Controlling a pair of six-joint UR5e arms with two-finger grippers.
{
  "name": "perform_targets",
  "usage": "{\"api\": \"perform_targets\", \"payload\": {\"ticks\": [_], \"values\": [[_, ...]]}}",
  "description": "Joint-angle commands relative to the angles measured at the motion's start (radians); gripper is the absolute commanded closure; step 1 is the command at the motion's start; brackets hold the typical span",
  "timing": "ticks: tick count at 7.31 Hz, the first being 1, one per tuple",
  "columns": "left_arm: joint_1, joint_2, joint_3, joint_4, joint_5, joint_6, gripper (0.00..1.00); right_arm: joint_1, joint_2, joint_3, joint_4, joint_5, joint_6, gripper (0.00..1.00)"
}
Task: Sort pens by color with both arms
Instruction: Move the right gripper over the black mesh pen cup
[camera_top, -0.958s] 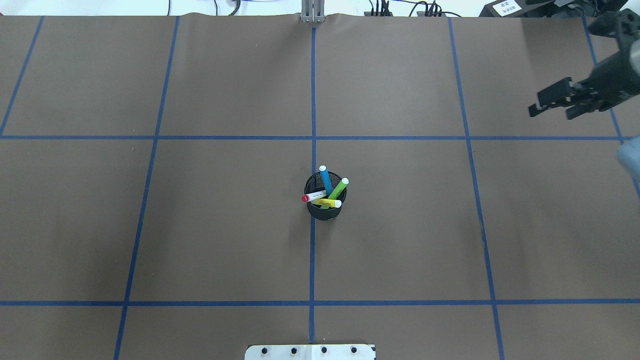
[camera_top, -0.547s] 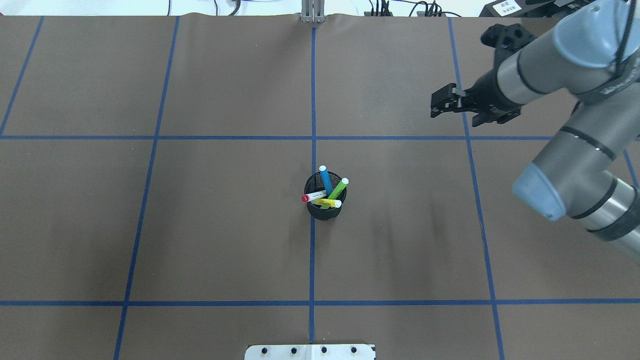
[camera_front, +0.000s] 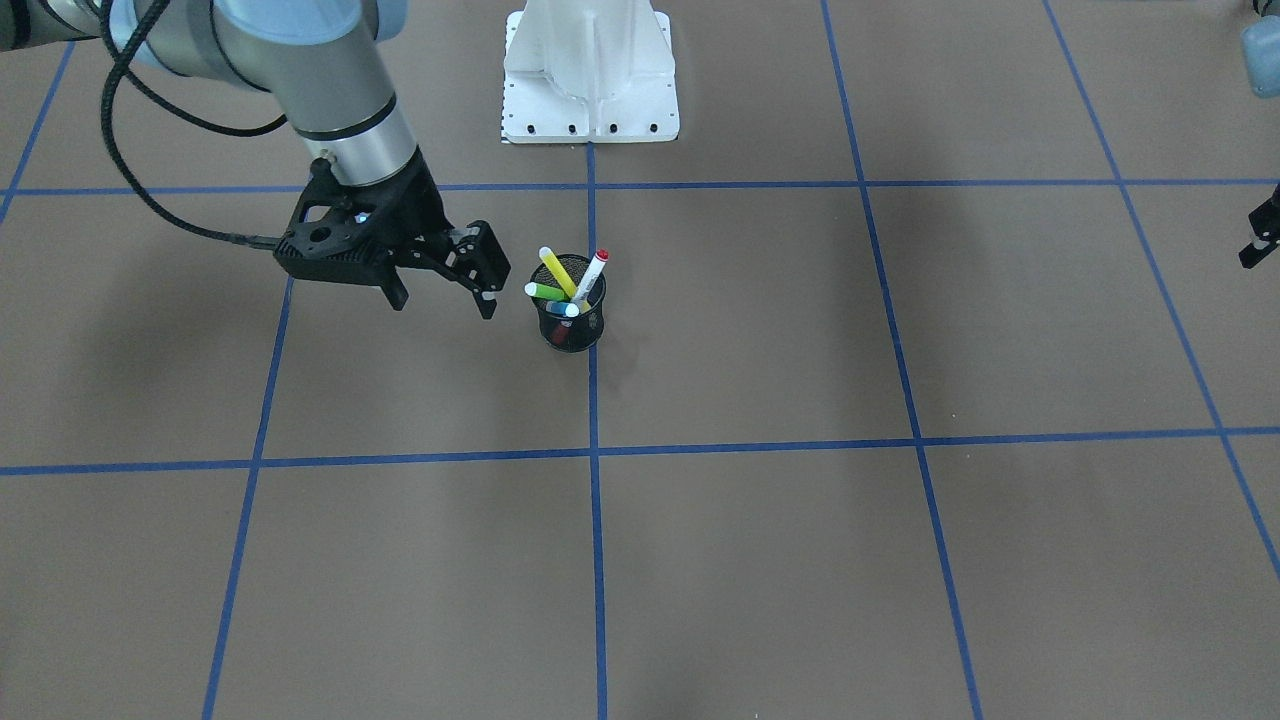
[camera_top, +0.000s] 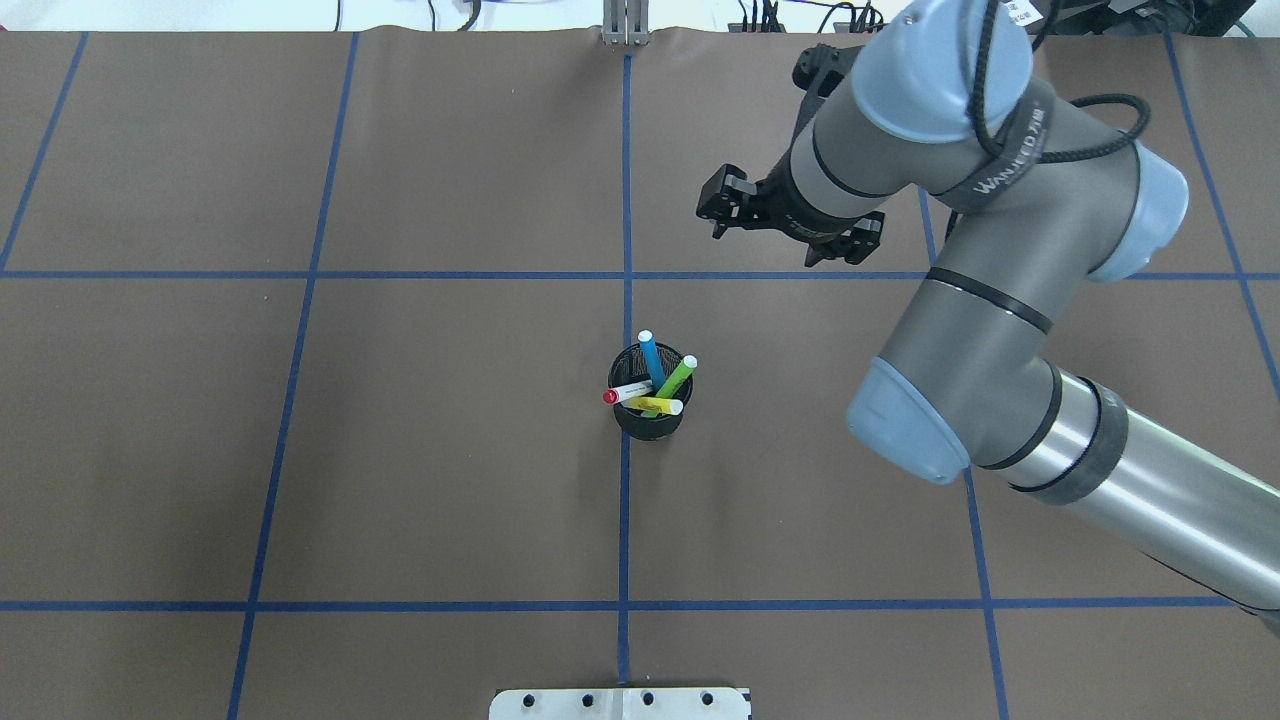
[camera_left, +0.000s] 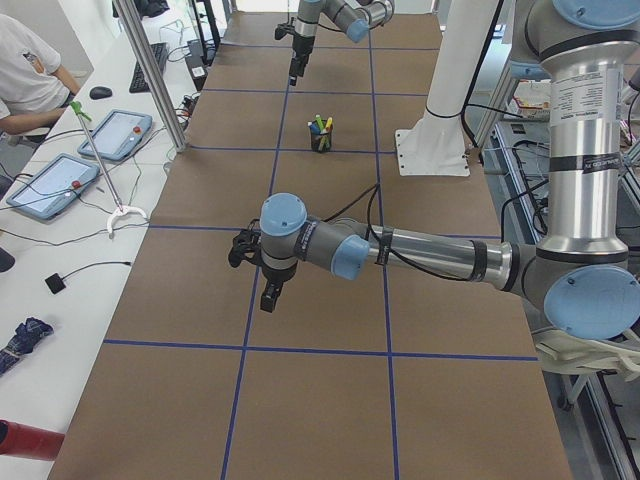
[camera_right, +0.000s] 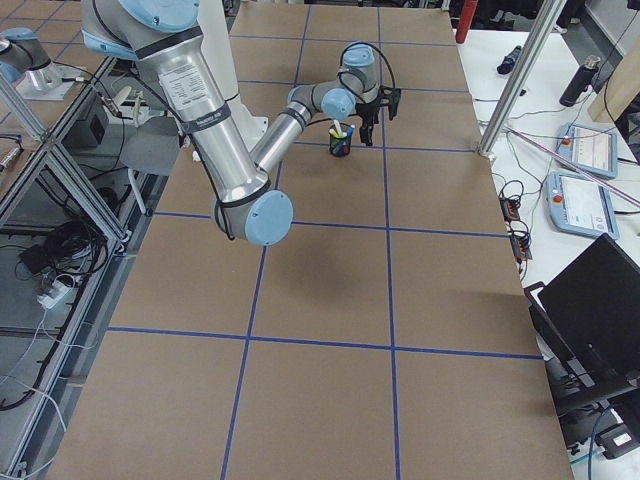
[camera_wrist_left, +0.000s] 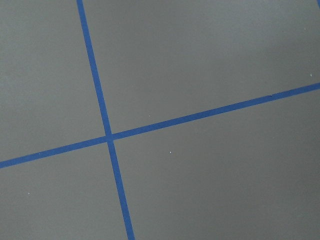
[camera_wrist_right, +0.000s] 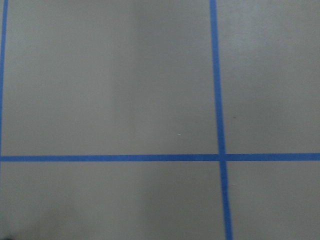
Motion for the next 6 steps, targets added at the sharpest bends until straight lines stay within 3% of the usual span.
{"api": "perform_targets", "payload": {"ticks": [1, 3, 4, 6], "values": [[0.000, -0.001, 0.015, 0.000, 0.000, 0.000, 0.00, -0.054, 0.094, -0.049, -0.060, -0.018, -0.024, 0.00], [0.002, -0.001, 0.021, 0.000, -0.002, 0.000, 0.00, -0.090, 0.151, -0.081, -0.059, -0.059, -0.055, 0.04], [0.002, -0.001, 0.027, -0.001, -0.002, 0.000, 0.00, -0.113, 0.146, -0.062, -0.049, -0.095, -0.050, 0.20], [0.002, -0.001, 0.030, -0.001, -0.002, 0.000, 0.00, -0.121, 0.086, -0.064, 0.187, -0.083, -0.037, 0.20]]}}
